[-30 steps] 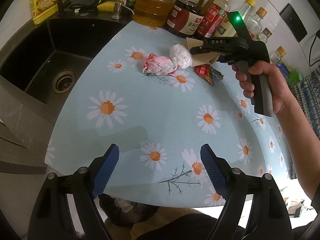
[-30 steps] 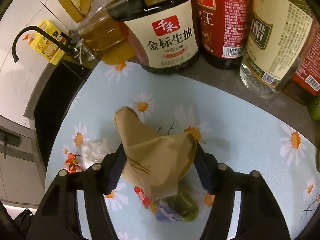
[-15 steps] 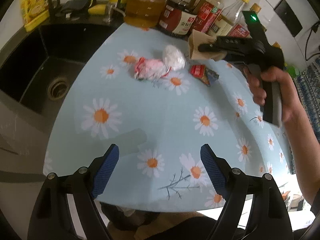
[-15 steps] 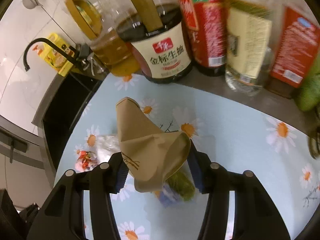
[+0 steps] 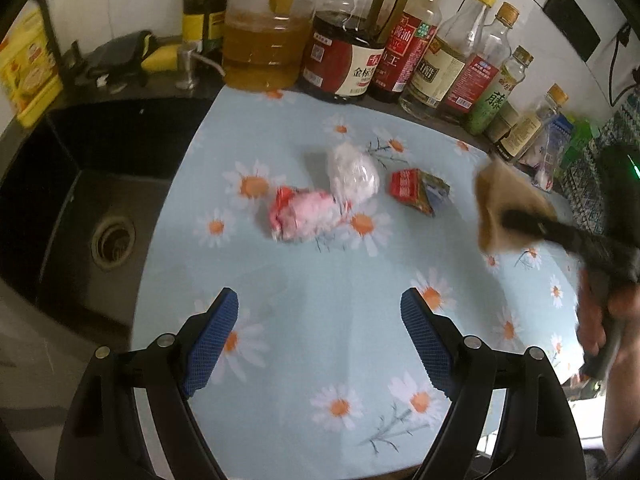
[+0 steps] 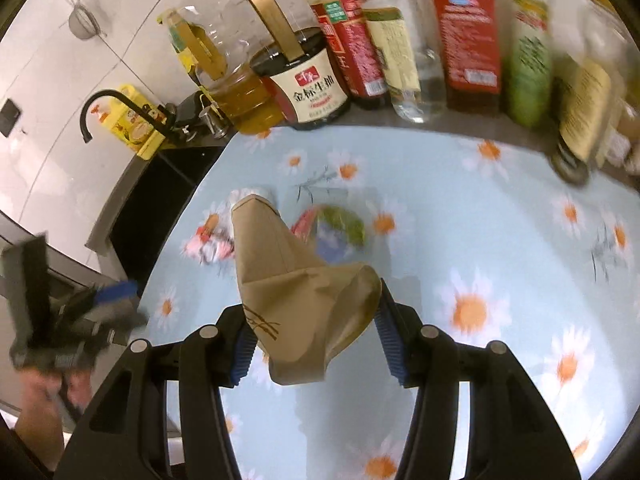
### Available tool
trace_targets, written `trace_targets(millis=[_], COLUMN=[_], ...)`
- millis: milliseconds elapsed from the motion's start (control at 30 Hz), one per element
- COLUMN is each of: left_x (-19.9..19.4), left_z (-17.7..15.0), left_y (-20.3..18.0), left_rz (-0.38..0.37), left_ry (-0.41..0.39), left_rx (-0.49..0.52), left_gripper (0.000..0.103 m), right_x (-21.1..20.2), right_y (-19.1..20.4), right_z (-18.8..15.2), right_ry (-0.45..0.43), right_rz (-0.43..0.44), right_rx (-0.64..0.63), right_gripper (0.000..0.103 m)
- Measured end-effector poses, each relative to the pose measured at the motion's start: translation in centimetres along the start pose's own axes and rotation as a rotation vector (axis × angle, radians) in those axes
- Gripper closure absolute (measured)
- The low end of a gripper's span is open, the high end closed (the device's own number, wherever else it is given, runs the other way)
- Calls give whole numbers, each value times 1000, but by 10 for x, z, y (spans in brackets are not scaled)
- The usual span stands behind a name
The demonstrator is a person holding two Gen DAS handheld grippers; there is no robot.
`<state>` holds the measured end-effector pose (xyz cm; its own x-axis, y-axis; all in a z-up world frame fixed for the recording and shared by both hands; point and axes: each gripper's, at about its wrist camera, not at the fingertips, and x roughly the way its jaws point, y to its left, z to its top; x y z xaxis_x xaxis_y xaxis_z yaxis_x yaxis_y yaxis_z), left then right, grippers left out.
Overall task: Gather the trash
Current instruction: 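Grasp the pink-red crumpled wrapper with the left tool, then carry the wrapper and paper cone down over the black bin and release both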
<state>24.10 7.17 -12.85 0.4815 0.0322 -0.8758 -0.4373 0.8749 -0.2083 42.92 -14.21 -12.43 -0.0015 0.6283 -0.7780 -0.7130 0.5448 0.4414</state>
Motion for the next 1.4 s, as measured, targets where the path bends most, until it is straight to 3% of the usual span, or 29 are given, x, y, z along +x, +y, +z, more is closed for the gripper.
trace_targets(millis=[200, 667, 767, 867, 967, 1400], left_x=[16, 66, 77, 84, 78, 37], left_z=[24, 52, 53, 51, 48, 28], left_y=[-2, -1, -1, 1, 2, 7], left_rz=[-6, 35, 32, 10, -23, -70], left_ry=[20, 46, 66, 86, 72, 22], left_rx=[69, 221, 249, 263, 268, 274], left_gripper=[22, 24, 42, 53, 55, 55], right_x=[-29, -30, -30, -33, -35, -47], right_y=[3, 2, 2, 5, 14, 42], right_z=[-38, -107, -112, -112, -114, -131], right_ry=[-67, -57, -63, -82, -102, -136], right_rz=[-8, -27, -34, -63, -119, -133], right_rx=[74, 248, 272, 286, 257, 249], right_gripper=[50, 49, 49, 49, 49, 49])
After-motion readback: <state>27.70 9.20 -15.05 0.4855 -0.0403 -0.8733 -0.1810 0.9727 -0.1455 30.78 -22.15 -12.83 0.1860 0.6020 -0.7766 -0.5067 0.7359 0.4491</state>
